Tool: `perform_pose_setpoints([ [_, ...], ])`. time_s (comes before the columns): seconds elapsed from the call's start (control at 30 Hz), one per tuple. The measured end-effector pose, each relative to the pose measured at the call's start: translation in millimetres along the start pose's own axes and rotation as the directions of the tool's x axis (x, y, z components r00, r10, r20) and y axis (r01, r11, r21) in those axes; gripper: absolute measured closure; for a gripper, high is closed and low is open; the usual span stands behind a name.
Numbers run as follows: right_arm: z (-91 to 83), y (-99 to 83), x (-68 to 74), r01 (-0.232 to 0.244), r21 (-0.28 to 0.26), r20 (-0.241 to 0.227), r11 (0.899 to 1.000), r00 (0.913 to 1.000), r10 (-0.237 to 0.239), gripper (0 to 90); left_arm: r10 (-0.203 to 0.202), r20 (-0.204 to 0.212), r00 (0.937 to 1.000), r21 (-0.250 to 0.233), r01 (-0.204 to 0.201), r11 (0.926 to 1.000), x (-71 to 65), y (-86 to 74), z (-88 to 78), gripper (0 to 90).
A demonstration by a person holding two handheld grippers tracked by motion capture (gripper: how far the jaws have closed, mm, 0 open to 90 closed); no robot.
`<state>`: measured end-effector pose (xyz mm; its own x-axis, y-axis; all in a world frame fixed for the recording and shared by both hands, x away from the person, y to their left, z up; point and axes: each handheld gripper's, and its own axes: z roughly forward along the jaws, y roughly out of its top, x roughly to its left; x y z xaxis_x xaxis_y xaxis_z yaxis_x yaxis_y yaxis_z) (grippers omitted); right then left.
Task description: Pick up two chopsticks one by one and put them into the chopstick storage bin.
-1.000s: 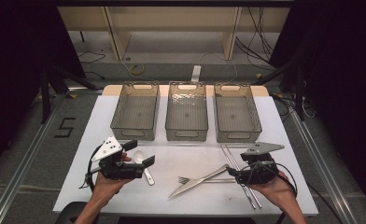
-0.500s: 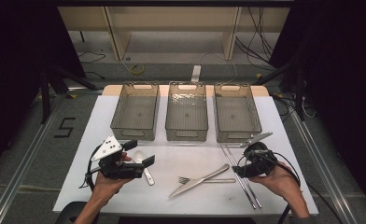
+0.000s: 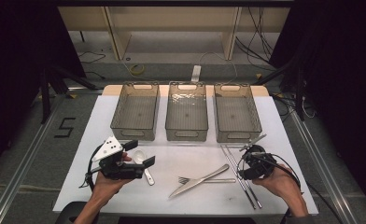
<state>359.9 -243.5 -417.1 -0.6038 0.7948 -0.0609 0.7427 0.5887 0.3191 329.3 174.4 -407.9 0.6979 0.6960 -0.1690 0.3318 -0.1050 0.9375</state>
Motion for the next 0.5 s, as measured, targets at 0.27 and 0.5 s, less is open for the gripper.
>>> perform_pose_setpoints([
  [0.27,15.1,-4.5,-1.6,-0.003,0.084,-0.021,0.996,0.9998,0.004,63.6,0.000,0.001,1.0000,0.001,0.000,1.0000,-0.1,0.0,-0.3,9.9],
  [0.5,22.4,-7.1,-3.2,-0.013,0.123,-0.040,0.992,0.9990,0.018,70.3,0.008,0.003,1.0000,0.005,-0.008,1.0000,-0.4,0.1,-0.1,9.9],
])
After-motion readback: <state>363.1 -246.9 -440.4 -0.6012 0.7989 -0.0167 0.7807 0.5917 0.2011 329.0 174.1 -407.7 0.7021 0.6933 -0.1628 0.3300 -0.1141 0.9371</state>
